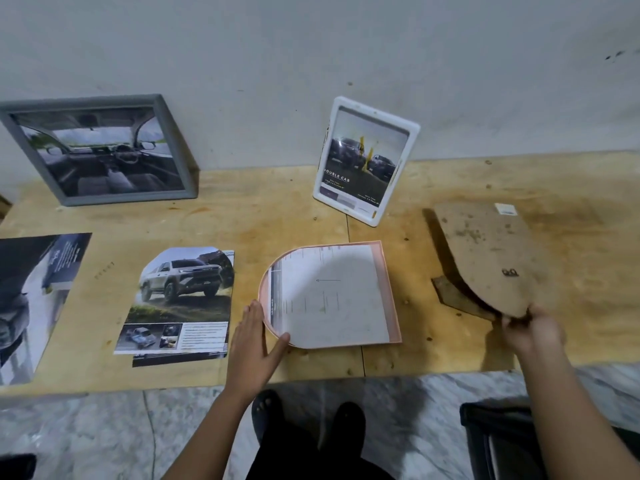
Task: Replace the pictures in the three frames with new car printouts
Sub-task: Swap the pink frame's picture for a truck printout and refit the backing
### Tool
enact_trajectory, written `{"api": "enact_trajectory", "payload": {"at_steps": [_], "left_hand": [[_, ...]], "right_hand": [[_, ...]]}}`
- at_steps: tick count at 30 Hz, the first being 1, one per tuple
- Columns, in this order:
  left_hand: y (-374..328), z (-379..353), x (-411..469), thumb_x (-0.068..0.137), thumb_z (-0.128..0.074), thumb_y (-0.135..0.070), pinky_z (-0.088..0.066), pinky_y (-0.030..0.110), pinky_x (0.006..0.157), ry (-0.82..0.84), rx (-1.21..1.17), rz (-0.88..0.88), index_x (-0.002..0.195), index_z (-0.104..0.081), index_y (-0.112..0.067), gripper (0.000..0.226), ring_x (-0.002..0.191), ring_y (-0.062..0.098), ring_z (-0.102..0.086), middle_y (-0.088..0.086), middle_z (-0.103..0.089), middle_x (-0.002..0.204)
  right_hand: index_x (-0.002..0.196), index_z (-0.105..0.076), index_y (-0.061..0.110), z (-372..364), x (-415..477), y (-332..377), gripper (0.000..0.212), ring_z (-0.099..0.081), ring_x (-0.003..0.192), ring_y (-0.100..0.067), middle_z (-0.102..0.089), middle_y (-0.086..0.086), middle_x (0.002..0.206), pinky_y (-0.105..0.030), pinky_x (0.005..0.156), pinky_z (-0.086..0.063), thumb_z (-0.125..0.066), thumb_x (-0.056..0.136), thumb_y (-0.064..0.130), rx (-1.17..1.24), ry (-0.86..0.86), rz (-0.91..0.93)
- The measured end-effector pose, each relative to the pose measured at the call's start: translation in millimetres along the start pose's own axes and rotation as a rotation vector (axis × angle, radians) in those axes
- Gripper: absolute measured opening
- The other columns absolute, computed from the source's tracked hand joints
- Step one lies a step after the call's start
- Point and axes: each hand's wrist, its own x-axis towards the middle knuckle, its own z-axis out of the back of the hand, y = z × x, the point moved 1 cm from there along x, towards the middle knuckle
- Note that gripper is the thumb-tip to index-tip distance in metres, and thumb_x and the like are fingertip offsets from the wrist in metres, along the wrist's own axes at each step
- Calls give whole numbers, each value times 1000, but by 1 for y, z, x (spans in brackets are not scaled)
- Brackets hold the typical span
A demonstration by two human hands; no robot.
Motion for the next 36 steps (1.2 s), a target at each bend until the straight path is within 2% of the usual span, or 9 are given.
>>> {"api": "enact_trajectory", "payload": {"at_steps": [3,7,11,14,20,24,28,32,36], "left_hand": [[-1,1,-1,87,-51,-54,-9,34,117,-7,-10,-2,150,-6,-16,87,145,13,-4,-3,-7,158],[-1,2,-1,88,-52,-49,-9,34,117,-6,-19,-2,151,-6,-17,85,145,10,-1,-4,-6,158],[2,3,-1,85,-52,-58,-9,35,117,22,-28,-9,151,-5,-18,90,143,6,2,-4,-5,158],[3,4,-1,79,-47,-64,-9,36,117,39,-36,-17,151,-4,-20,95,141,4,4,-6,-5,158],[2,7,-2,82,-57,-56,-10,38,117,44,-59,-10,150,-4,-22,93,144,7,1,-6,-6,158],[2,7,0,82,-55,-59,-7,36,117,61,-59,6,150,-2,-22,94,144,8,2,-7,-3,158],[2,8,0,83,-53,-59,-2,31,115,97,-45,5,150,2,-20,95,144,8,6,-6,2,158],[2,10,1,84,-52,-59,1,28,114,125,-48,15,150,3,-18,96,145,11,6,-4,4,158],[-6,12,0,80,-45,-60,-1,31,116,134,-55,44,150,1,-17,95,145,13,5,-2,2,158]], "right_hand": [[100,-50,5,-38,2,-10,13,-61,106,-21,-61,-13,118,-21,53,-53,-39,95,0,28,-4,53],[115,-53,1,-81,-9,-20,22,-64,77,-15,-63,-11,95,-26,67,-57,-52,93,6,-297,11,96],[101,-57,0,-95,-15,-29,11,-64,80,-18,-63,-15,92,-27,70,-55,-51,93,4,-625,95,-18],[77,-61,5,-88,-32,-55,16,-58,66,-18,-62,-9,72,-28,68,-49,-53,91,8,-1035,168,170],[101,-58,13,-72,-67,-134,12,-51,85,-12,-60,-3,98,-21,72,-40,-52,92,18,-1663,566,878],[128,-38,12,-80,-80,-157,50,-44,103,-16,-43,-7,123,-26,79,-43,-59,87,34,-1867,505,795],[121,-39,10,-92,-78,-157,67,-50,107,-23,-44,-10,120,-31,78,-48,-78,72,33,-1818,459,571],[101,-52,10,-104,-69,-131,29,-57,84,-19,-61,-11,109,-23,58,-45,-70,80,18,-1569,580,377],[112,-53,9,-114,-75,-96,35,-58,97,-32,-60,-10,113,-37,74,-48,-56,78,2,-1281,603,245]]}}
